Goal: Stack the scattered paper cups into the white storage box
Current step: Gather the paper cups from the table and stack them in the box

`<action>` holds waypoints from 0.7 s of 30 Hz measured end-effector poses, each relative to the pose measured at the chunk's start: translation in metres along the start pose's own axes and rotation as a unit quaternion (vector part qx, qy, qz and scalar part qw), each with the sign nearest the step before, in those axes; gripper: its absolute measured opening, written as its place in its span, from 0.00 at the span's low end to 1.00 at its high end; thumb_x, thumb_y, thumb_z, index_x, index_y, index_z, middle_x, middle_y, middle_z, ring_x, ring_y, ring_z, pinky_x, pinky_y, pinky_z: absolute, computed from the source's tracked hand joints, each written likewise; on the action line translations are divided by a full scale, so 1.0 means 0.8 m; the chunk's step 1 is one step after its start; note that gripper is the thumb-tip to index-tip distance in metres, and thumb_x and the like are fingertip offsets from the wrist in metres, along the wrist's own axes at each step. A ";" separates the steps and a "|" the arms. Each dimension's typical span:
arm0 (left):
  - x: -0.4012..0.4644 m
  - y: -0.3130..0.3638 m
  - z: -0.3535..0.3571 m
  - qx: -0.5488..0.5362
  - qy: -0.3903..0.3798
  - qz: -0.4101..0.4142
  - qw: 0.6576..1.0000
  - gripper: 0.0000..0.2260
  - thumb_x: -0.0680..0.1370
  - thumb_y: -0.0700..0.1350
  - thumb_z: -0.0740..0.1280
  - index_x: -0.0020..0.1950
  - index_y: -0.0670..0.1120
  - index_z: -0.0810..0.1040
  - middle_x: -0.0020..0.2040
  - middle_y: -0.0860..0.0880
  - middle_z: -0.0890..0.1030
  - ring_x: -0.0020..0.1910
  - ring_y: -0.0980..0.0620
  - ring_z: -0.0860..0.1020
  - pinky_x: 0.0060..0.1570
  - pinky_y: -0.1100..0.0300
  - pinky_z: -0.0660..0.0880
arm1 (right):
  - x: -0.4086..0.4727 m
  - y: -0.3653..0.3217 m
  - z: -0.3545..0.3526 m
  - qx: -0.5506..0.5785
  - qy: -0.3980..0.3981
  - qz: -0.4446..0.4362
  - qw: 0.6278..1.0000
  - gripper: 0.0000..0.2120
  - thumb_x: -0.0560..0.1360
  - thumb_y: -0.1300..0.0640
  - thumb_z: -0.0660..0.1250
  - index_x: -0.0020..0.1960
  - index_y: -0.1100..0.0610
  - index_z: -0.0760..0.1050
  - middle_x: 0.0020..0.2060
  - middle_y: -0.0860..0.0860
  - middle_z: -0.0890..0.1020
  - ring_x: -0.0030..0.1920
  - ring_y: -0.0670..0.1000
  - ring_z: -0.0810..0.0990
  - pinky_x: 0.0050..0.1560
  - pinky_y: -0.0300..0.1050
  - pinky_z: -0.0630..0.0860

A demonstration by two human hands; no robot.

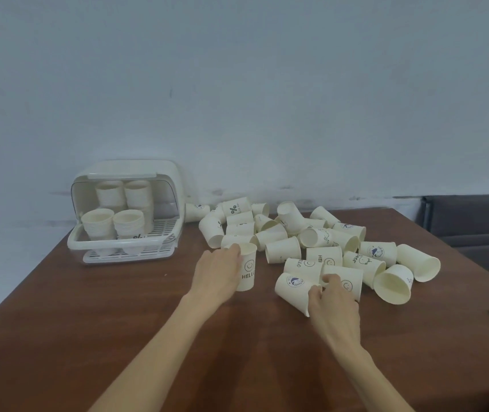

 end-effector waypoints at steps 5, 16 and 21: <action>-0.011 -0.004 -0.001 -0.037 0.003 -0.016 0.999 0.12 0.83 0.50 0.52 0.51 0.46 0.72 0.50 0.46 0.81 0.48 0.42 0.76 0.41 0.54 0.62 | -0.013 0.007 0.010 -0.033 -0.045 0.066 0.996 0.17 0.79 0.47 0.55 0.56 0.59 0.69 0.53 0.60 0.78 0.54 0.63 0.75 0.46 0.51 0.67; -0.025 -0.028 -0.002 -0.074 -0.001 -0.040 0.996 0.12 0.82 0.51 0.53 0.49 0.47 0.73 0.48 0.47 0.82 0.47 0.41 0.77 0.42 0.51 0.70 | -0.018 0.000 0.041 0.017 -0.048 0.091 0.995 0.08 0.78 0.54 0.57 0.51 0.57 0.71 0.49 0.57 0.78 0.52 0.61 0.74 0.45 0.49 0.66; -0.028 -0.044 -0.003 -0.080 -0.007 -0.059 0.995 0.12 0.82 0.52 0.53 0.52 0.48 0.73 0.49 0.49 0.82 0.48 0.42 0.77 0.44 0.49 0.72 | -0.023 -0.016 0.047 0.021 -0.035 0.056 0.998 0.08 0.78 0.55 0.57 0.43 0.54 0.71 0.46 0.56 0.80 0.50 0.61 0.75 0.43 0.48 0.64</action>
Point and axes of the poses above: each hand's wrist, its own x-axis towards the middle knuckle, its own z-axis out of the palm, y = z × x, the point moved 6 cm from there along x, towards the middle knuckle
